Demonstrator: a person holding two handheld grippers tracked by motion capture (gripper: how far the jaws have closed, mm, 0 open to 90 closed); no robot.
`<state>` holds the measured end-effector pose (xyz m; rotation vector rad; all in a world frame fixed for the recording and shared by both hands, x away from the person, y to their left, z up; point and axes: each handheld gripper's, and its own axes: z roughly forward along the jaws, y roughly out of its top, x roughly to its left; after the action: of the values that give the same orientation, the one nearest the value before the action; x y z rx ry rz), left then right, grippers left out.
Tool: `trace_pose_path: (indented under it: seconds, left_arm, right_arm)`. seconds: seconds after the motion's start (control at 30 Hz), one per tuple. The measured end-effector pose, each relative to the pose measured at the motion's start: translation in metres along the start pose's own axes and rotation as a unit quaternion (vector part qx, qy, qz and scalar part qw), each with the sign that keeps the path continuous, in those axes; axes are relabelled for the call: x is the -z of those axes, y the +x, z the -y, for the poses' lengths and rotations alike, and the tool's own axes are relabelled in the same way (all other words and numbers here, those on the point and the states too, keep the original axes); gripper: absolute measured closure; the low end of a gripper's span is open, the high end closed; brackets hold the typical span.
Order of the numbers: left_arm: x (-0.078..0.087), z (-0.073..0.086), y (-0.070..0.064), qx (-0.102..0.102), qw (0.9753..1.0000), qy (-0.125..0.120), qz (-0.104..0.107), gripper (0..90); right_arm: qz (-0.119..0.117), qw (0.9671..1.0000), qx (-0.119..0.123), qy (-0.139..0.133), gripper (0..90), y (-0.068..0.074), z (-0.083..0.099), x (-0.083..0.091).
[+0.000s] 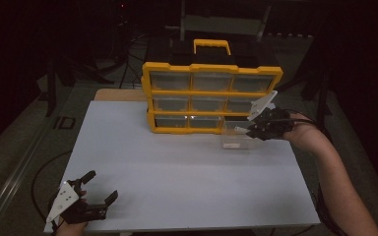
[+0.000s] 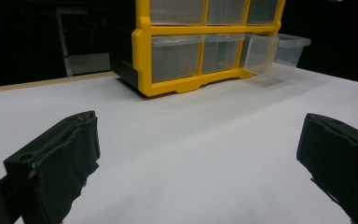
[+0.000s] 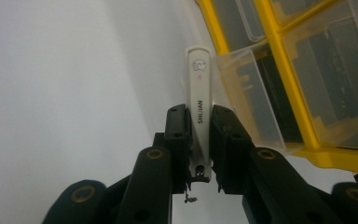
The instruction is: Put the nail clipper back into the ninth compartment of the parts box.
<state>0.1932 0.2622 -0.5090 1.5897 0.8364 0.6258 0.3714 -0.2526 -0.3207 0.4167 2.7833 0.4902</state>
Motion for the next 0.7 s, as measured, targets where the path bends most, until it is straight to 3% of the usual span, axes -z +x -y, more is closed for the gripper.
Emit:
trace_pose_path:
  seconds: [0.3,0.5,0.7]
  left_arm:
    - [0.0,0.0,0.0,-0.001,1.0,0.001,0.001,0.3]
    - [0.0,0.0,0.0,-0.003,1.0,0.006,-0.003,0.3]
    - [0.0,0.0,0.0,0.002,1.0,0.003,0.0,0.3]
  right_arm:
    - [0.017,0.9996,-0.004,-0.022,77.9,-0.019,0.004,-0.009]
    - [0.024,0.9993,-0.02,-0.021,77.9,-0.03,0.005,-0.017]
    - [0.024,0.9993,-0.014,-0.025,77.9,-0.039,0.006,-0.025]
